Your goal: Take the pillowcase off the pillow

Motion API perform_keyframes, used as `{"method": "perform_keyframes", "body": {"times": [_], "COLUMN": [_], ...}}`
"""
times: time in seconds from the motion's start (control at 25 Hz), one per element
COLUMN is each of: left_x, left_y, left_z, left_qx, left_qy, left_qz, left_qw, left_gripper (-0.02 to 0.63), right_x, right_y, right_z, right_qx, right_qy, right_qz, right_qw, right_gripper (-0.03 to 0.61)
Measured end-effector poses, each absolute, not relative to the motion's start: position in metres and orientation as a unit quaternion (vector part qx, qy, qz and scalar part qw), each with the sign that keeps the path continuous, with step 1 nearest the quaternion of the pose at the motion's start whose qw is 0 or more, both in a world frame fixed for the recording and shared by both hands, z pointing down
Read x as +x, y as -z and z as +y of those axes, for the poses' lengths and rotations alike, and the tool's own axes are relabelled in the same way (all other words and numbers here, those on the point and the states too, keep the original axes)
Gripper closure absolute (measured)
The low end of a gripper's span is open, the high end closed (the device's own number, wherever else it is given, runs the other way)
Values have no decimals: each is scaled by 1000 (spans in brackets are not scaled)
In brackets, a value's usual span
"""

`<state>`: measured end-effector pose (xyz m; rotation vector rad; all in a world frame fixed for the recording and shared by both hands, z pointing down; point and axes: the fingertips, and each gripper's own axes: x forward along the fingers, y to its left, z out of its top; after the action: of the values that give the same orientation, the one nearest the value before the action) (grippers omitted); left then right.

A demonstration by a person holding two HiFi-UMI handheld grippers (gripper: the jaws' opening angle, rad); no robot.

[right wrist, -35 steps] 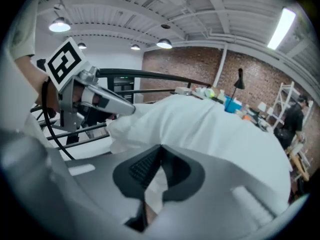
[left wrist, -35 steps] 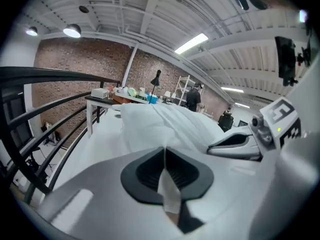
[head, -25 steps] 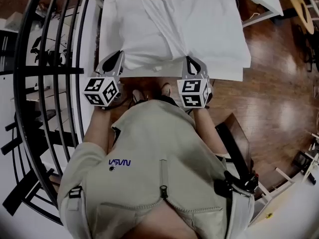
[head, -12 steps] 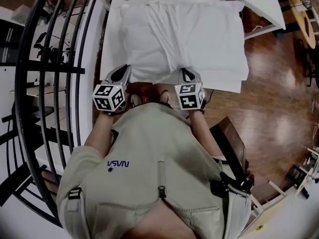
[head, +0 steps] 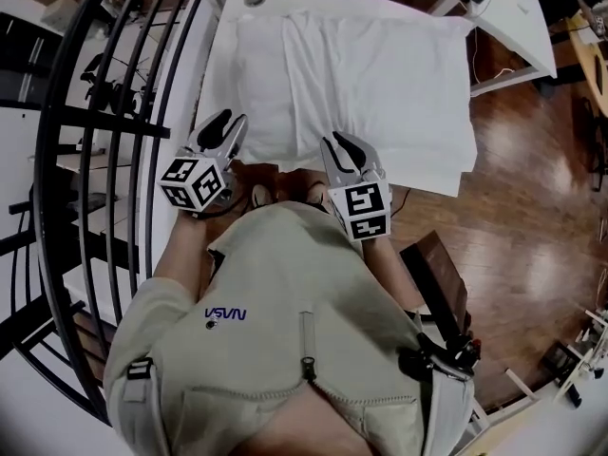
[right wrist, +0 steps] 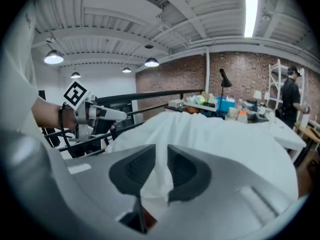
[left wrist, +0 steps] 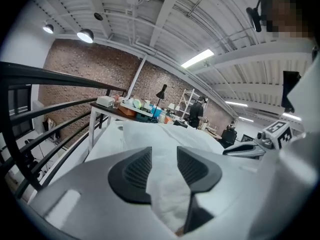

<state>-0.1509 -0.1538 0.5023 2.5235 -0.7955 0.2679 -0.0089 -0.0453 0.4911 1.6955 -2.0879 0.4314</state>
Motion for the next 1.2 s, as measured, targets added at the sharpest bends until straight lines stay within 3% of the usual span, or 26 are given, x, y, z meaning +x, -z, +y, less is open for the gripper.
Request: {"method": "perform_keyframes", "body": {"times": [0.2,0.92,1.08,1.2], "left_x": [-116,-66,-55,-49], "left_y": [-500,-518,-552,-555], "left_z": [-143,-249,-252,-243], "left_qx": [928,934,923,925], "left_qy": [-110,-157,-175,-170], "left_qz": [-273,-255,-231,-206], "left_qw": [228,194,255,271], "left_gripper": [379,258,246,320], "right_x": [0,21,30,26], "right_y": [-479,-435,-436,-447], "right_z": [-53,-159,-186,-211], "right_qx": [598,636,641,620], "right_qy": [-128,-81,-88,-85], "right_qz": [-767,-738,-729,-738], "right_qw": [194,208,224,253], "right_gripper": [499,471,462,451]}}
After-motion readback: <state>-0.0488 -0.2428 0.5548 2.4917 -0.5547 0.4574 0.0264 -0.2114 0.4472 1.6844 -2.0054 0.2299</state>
